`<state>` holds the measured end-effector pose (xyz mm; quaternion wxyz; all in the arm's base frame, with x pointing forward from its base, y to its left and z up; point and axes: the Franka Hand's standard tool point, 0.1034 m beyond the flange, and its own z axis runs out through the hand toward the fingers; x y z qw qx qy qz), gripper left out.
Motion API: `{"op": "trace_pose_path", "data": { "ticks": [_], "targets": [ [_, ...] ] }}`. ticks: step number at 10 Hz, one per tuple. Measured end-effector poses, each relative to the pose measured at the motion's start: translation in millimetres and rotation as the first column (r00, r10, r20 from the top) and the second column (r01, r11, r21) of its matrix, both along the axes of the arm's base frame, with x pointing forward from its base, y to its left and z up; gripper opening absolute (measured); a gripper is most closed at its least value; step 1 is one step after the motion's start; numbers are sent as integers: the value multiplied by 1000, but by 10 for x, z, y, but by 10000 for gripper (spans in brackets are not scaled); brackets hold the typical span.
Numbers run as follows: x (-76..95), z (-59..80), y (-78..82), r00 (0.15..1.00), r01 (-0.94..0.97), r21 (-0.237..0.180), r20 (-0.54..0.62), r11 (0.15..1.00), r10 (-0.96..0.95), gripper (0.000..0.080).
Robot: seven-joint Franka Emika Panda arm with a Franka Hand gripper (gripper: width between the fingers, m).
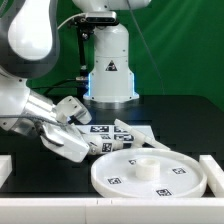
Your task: Assemble round table
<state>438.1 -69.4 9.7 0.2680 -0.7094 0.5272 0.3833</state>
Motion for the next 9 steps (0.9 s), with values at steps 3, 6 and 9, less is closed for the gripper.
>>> {"op": "trace_pose_path", "data": {
  "ticks": [3, 6, 9],
  "targets": [
    [109, 286, -128, 998, -40, 26, 59, 999, 38, 403],
    [446, 565, -265, 975, -94, -145, 187, 985, 120, 406],
    [525, 569, -224, 946, -88, -338, 265, 937, 185, 406]
  ]
}}
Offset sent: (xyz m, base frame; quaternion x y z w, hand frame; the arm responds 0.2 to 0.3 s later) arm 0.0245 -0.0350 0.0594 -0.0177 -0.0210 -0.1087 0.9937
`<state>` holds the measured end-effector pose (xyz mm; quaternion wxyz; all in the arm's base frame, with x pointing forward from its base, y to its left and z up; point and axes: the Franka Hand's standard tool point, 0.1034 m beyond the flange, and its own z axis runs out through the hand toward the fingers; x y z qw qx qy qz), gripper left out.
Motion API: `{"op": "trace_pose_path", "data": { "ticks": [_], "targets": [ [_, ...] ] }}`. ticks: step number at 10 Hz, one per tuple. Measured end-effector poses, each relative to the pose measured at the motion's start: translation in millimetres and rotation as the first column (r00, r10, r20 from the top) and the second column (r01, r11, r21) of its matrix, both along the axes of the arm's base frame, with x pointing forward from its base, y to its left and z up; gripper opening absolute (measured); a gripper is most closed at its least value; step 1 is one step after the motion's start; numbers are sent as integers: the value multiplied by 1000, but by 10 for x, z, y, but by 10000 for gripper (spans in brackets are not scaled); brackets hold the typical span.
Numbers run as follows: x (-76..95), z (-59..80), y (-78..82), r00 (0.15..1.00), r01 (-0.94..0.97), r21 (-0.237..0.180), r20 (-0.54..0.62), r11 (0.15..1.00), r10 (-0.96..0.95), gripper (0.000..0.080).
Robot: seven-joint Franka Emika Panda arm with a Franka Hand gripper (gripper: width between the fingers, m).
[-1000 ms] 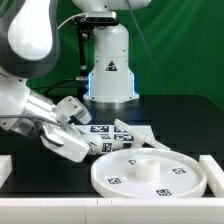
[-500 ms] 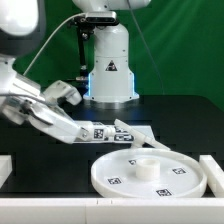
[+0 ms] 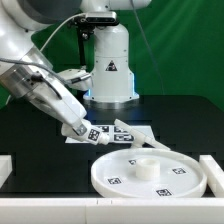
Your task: Assemble round table
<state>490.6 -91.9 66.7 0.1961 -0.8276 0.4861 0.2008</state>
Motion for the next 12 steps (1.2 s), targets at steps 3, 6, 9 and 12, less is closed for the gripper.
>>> {"op": "trace_pose_path", "data": {
  "ticks": [3, 6, 9, 12],
  "targets": [
    [565, 392, 212, 979, -135, -223, 118, 965, 164, 406],
    [506, 511, 572, 959, -47, -381, 240, 923, 148, 406],
    [610, 544, 841, 909, -45, -494, 340, 868, 240, 406],
    [788, 661, 1284, 828, -82, -592, 408, 801, 386, 406]
  ]
}}
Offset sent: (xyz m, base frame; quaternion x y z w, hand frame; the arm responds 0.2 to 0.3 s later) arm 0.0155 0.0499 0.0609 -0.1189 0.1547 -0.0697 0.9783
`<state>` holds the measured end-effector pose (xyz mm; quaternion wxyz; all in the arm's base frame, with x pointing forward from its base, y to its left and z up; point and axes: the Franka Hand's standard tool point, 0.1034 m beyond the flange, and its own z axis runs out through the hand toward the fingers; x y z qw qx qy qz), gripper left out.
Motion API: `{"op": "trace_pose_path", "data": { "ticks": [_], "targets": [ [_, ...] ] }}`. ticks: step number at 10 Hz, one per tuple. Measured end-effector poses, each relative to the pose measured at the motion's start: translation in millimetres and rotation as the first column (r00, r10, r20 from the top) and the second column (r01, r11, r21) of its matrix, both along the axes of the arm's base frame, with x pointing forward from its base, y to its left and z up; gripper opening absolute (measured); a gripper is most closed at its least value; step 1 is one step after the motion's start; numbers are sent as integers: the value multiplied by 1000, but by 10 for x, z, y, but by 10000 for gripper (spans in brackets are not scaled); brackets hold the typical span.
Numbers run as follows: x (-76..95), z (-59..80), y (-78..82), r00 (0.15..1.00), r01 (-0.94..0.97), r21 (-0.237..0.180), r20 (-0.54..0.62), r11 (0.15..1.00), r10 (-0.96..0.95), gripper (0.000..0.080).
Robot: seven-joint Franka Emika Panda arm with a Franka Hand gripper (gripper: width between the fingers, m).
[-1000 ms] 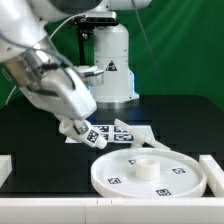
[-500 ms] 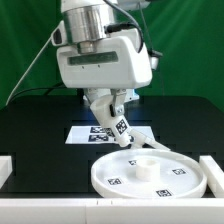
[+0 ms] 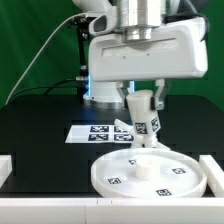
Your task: Assemble round table
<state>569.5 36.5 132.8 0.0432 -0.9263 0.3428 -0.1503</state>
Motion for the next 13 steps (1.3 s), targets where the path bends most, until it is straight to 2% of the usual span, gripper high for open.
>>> {"op": "trace_pose_path", "data": {
  "ticks": [3, 4, 5, 6, 7, 9, 10, 13],
  "targets": [
    [-21, -41, -24, 999, -47, -18, -10, 999, 47, 406],
    [-34, -79, -79, 986, -167, -68, -31, 984, 165, 406],
    [-33, -64, -71, 971, -237, -98, -57, 967, 232, 406],
    [-33, -74, -11, 962, -274, -127, -44, 953, 271, 406],
    [-89, -148, 58, 957, -288, -144, -21, 947, 288, 406],
    [-85, -149, 44, 959, -283, -134, -33, 950, 282, 406],
    [-85, -162, 59, 954, -300, -144, -31, 943, 299, 406],
    [-123, -197, 131, 927, -366, -202, 3, 908, 374, 406]
  ]
}}
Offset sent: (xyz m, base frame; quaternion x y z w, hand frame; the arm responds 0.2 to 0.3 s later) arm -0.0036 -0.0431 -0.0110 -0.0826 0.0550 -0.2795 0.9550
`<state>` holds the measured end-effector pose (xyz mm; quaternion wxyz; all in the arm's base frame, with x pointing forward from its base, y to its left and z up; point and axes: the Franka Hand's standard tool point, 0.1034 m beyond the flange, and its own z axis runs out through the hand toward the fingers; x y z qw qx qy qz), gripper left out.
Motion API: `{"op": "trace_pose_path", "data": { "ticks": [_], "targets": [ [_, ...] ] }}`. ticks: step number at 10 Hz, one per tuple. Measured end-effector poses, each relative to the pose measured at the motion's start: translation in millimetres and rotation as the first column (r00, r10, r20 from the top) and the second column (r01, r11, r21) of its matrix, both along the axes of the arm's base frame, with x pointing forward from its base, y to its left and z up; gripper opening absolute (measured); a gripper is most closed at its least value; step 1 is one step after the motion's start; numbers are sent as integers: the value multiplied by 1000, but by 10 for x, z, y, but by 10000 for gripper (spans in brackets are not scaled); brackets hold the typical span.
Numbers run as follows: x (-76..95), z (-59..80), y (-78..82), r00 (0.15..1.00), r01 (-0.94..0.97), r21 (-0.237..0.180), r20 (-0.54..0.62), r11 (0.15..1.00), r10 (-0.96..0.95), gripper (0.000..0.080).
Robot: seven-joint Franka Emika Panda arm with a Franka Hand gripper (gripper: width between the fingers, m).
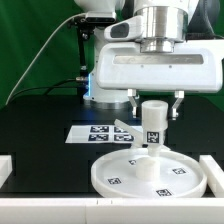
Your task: Assemble round table
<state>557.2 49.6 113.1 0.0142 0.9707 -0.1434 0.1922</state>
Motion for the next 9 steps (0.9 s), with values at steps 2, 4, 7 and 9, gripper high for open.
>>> {"op": "trace_pose_path", "data": {
  "ticks": [2, 4, 7, 9],
  "targets": [
    [-77, -132, 38, 1000, -26, -19, -5, 999, 26, 406],
    [-85, -157, -1, 999, -12, -20, 31, 1000, 12, 406],
    [-72, -158, -43, 999, -8, -25, 46, 1000, 10, 406],
    [-78, -158, -59, 998, 11, -18, 54, 1000, -10, 406]
  ]
}}
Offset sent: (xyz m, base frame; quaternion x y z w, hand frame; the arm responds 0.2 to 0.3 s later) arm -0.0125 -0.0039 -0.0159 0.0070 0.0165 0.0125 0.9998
